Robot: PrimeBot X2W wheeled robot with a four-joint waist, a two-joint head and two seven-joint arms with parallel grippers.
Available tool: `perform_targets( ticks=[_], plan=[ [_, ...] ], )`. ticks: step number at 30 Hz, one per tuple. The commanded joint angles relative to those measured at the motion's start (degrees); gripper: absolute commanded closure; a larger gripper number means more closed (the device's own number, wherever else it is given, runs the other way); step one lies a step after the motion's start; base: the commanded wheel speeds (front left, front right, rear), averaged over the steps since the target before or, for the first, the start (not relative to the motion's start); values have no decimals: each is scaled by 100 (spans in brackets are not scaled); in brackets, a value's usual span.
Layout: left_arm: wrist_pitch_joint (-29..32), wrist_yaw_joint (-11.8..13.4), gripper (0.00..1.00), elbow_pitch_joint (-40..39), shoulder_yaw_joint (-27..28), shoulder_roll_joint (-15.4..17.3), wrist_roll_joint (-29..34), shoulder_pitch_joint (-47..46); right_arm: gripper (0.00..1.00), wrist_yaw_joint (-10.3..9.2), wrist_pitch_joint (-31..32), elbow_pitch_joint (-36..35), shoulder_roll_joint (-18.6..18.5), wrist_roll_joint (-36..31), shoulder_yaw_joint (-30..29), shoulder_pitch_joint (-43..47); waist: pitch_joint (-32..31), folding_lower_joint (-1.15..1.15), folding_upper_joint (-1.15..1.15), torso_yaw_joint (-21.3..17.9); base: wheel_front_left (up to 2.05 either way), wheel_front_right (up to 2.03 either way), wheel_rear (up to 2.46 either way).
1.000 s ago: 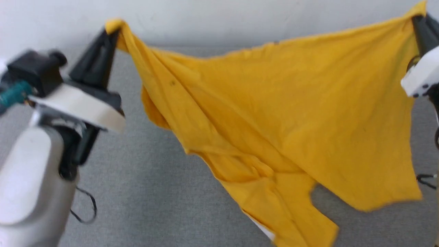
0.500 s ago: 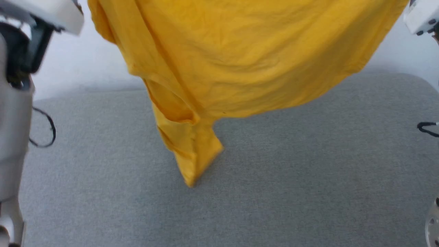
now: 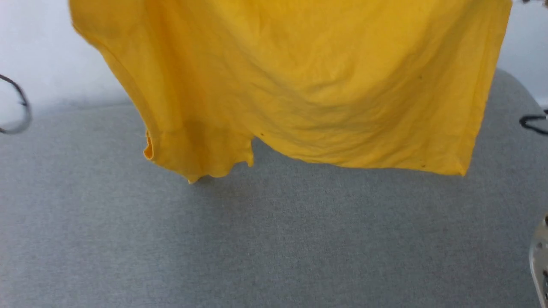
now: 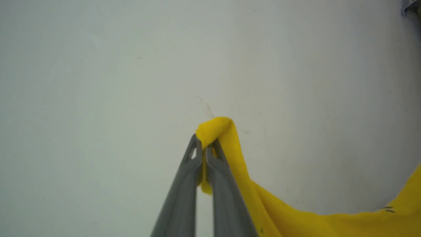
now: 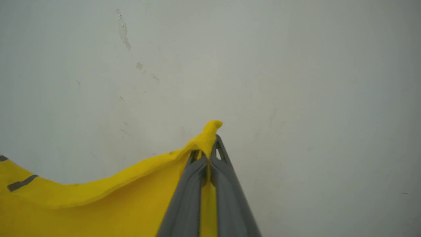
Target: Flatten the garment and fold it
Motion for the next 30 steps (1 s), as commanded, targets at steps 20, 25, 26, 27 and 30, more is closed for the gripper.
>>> perform_targets(
  ticks=[20,25,26,27,30],
  plan=[
    [-1777,-45,100,1246,-753,-110,1106,-3786,100,-5,-1277,1357,594,-1037,-686,-2846,3422,0,0,-495,0,0,0],
    [-2225,-47,100,1267,-1117,132,646,-3807,100,-5,-1492,1449,455,-1139,-626,-2853,3839,0,0,-343,0,0,0],
    [-2289,-47,100,1261,-1191,202,535,-3749,100,-5,-1519,1464,421,-1141,-598,-2820,3905,0,0,-303,0,0,0],
    [-2364,-47,100,1243,-1240,264,410,-3685,100,-5,-1534,1474,378,-1142,-565,-2782,3968,0,0,-253,0,0,0],
    [-2577,-47,100,1111,-1432,480,67,-3406,100,-5,-1593,1470,266,-1065,-434,-2616,4065,0,0,-108,0,0,0]
  ],
)
